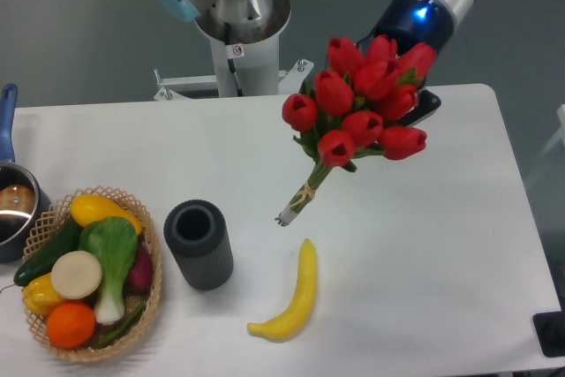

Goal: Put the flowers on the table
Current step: 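Rotate the gripper holding the red tulip bouquet so blooms hang downward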

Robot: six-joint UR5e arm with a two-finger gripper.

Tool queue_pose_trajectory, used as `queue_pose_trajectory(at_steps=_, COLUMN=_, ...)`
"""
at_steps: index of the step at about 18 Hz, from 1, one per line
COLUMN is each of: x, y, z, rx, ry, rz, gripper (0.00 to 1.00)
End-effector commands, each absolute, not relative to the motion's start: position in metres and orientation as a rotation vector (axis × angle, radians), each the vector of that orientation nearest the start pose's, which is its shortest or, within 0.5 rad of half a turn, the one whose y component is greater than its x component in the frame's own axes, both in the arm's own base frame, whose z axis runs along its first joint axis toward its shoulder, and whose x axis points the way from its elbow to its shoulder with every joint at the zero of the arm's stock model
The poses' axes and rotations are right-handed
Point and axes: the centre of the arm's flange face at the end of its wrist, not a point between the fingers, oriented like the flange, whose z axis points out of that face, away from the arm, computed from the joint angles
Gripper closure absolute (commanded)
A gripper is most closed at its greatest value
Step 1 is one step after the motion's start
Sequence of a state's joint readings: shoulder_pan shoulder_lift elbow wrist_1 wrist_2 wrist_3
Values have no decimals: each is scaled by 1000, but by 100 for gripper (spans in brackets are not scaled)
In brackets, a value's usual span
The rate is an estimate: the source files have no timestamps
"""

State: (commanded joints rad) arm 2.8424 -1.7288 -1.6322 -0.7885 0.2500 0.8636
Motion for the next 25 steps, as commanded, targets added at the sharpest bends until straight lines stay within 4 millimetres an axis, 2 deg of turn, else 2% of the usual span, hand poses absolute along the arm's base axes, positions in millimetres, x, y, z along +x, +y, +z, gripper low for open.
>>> queue_pose_trajectory(at_steps=6, x=-463, y=373, z=530, rx=-1803, ry=10, rz=-183, gripper=59)
queue_pose_trajectory(at_steps=14, x=-467, y=369, z=527, rx=-1924, ry=-41, rz=-79, gripper=59)
queue_pose_trajectory(at_steps=19, x=-461, y=365, z=526, rx=-2032, ry=-89, rz=17, gripper=59)
queue_pose_trajectory(at_steps=20, x=-460, y=362, z=526, rx=-2059, ry=-98, rz=46, gripper=56)
queue_pose_trajectory(at_steps=23, x=-454, y=355, z=528, rx=-2156, ry=-144, rz=149, gripper=58)
queue_pose_trajectory(at_steps=25, x=-455, y=354, z=518, rx=-2226, ry=-178, rz=200, gripper=58)
